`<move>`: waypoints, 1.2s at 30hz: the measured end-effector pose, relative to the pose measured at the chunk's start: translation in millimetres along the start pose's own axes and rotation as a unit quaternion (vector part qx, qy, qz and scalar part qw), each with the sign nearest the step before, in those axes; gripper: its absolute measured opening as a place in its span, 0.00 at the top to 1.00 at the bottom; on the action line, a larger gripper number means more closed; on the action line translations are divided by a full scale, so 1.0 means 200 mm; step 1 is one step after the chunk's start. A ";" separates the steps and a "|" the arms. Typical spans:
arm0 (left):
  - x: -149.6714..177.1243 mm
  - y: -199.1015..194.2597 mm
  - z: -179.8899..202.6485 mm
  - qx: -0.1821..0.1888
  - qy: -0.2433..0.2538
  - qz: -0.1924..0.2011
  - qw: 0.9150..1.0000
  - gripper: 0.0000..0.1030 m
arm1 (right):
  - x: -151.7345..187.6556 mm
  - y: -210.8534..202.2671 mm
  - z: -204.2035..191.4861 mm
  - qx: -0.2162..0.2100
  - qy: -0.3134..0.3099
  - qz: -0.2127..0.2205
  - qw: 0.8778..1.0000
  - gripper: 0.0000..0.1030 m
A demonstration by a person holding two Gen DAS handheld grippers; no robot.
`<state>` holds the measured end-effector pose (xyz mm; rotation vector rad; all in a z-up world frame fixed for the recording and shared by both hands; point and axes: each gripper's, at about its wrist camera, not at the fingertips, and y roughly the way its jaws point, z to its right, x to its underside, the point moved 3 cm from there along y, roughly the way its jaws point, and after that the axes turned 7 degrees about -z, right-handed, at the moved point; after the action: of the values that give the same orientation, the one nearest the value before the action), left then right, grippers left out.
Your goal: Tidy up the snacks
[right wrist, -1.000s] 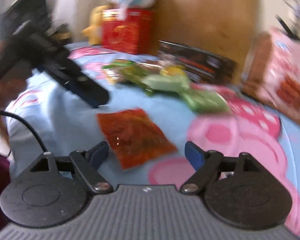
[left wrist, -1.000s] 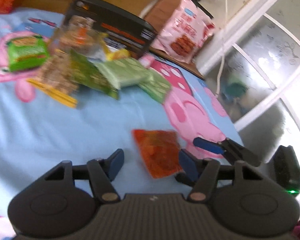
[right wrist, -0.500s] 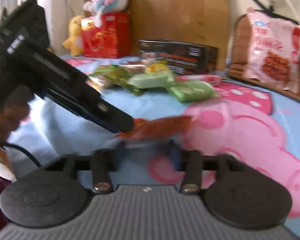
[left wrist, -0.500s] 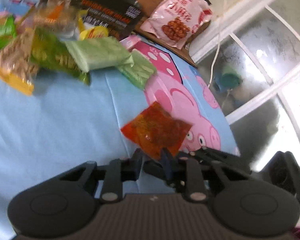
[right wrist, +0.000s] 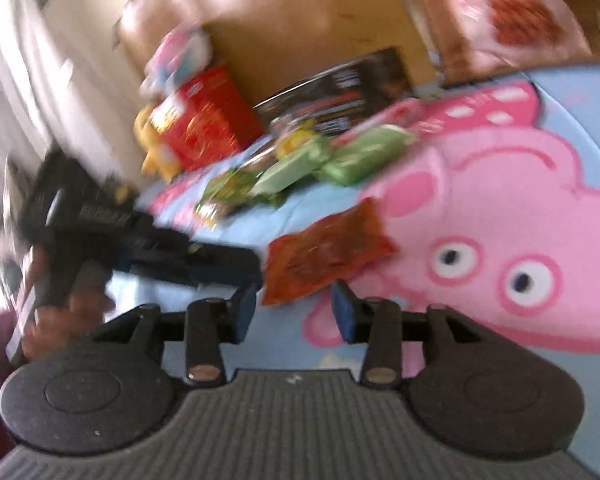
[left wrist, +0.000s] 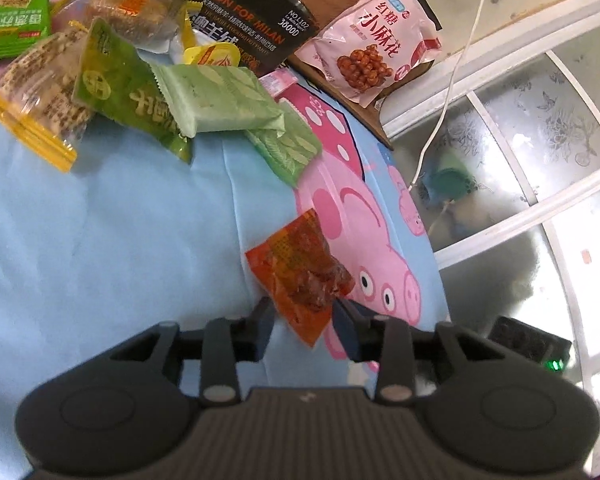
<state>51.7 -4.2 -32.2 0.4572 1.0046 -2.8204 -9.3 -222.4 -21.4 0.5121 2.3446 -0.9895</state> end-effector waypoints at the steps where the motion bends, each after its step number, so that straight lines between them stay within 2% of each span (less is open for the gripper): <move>1: -0.01 0.00 0.00 -0.002 0.001 0.001 1.000 0.68 | -0.01 0.00 0.03 -0.011 0.027 0.001 1.000 0.57; 4: -0.02 0.02 0.01 -0.005 -0.001 0.005 1.000 0.68 | -0.04 0.03 0.08 -0.030 0.088 0.004 0.996 0.62; 6: -0.04 0.04 0.01 -0.002 -0.006 0.011 1.000 0.68 | -0.06 0.07 0.07 -0.028 0.100 -0.007 0.995 0.75; 7: -0.05 0.04 0.00 -0.001 -0.009 0.014 1.000 0.71 | -0.05 0.10 0.05 -0.031 0.108 -0.015 0.994 0.87; 8: -0.06 0.05 0.00 -0.001 -0.012 0.017 1.000 0.78 | -0.05 0.12 0.05 -0.037 0.111 -0.019 0.993 0.91; 12: -0.06 0.04 -0.04 0.003 -0.026 0.023 0.999 0.83 | -0.06 0.16 -0.03 -0.033 0.095 -0.011 0.995 0.92; 14: -0.05 0.01 -0.05 -0.003 -0.022 0.031 0.999 0.89 | -0.06 0.15 -0.03 -0.045 0.097 -0.007 0.994 0.95; 16: -0.03 -0.04 -0.02 0.006 -0.008 0.047 0.999 0.89 | -0.06 0.13 -0.05 -0.081 0.092 -0.003 0.992 0.95; 22: -0.09 -0.20 0.10 -0.005 0.042 0.098 0.994 0.89 | -0.16 0.08 -0.21 -0.095 0.010 0.025 0.995 0.96; 27: -0.33 -0.33 0.18 -0.027 0.076 0.151 0.985 0.89 | -0.41 0.15 -0.31 -0.087 -0.059 0.048 0.993 0.96; 30: -0.54 -0.38 0.21 -0.052 0.095 0.181 0.977 0.90 | -0.60 0.21 -0.32 -0.083 -0.093 0.069 0.990 0.96; 33: -0.79 -0.37 0.19 -0.078 0.092 0.198 0.973 0.88 | -0.81 0.34 -0.30 -0.076 -0.093 0.079 0.990 0.95; 36: -0.98 -0.31 0.12 -0.113 0.073 0.197 0.971 0.81 | -0.98 0.49 -0.24 -0.053 -0.066 0.078 0.993 0.86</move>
<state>220.4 29.7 84.0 0.7515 1.1037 -2.3192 180.5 -149.1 73.1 0.5603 2.1894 -0.7969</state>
